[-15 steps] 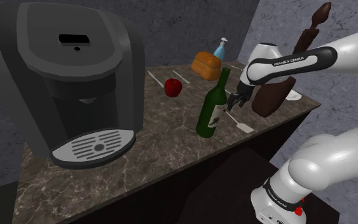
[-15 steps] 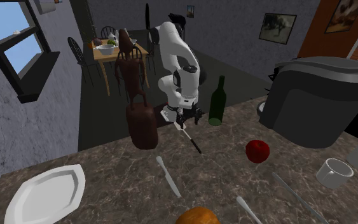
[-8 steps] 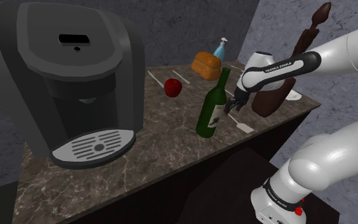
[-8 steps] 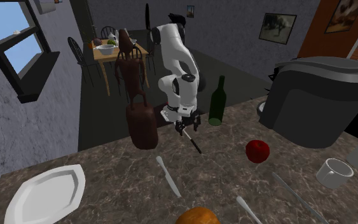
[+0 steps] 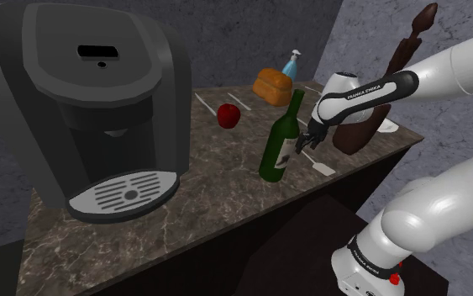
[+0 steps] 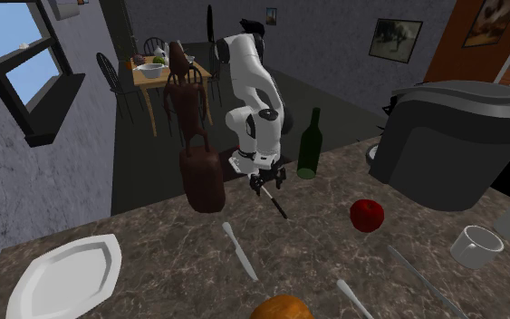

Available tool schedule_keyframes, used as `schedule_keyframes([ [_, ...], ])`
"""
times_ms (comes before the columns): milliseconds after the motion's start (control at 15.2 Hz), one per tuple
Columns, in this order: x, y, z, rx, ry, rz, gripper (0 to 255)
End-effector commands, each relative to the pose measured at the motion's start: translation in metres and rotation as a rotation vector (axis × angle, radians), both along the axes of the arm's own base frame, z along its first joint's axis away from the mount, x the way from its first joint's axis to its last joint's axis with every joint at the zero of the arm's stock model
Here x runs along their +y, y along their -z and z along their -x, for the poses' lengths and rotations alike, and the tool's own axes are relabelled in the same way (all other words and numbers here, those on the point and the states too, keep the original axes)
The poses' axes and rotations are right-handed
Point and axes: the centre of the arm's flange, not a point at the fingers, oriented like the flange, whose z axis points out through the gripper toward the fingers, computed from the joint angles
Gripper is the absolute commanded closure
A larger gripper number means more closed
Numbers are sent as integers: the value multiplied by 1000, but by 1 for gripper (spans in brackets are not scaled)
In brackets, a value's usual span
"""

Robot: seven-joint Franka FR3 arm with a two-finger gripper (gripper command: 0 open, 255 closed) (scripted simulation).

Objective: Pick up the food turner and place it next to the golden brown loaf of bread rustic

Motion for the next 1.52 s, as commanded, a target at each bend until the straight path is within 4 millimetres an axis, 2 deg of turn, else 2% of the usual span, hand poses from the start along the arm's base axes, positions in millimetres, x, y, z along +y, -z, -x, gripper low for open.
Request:
schedule_keyframes([
  [0,0,0,0,0,0,0,0],
  [66,0,0,0,0,0,0,255],
  [660,0,0,0,0,0,0,255],
  [1452,0,-63,0,0,0,0,255],
])
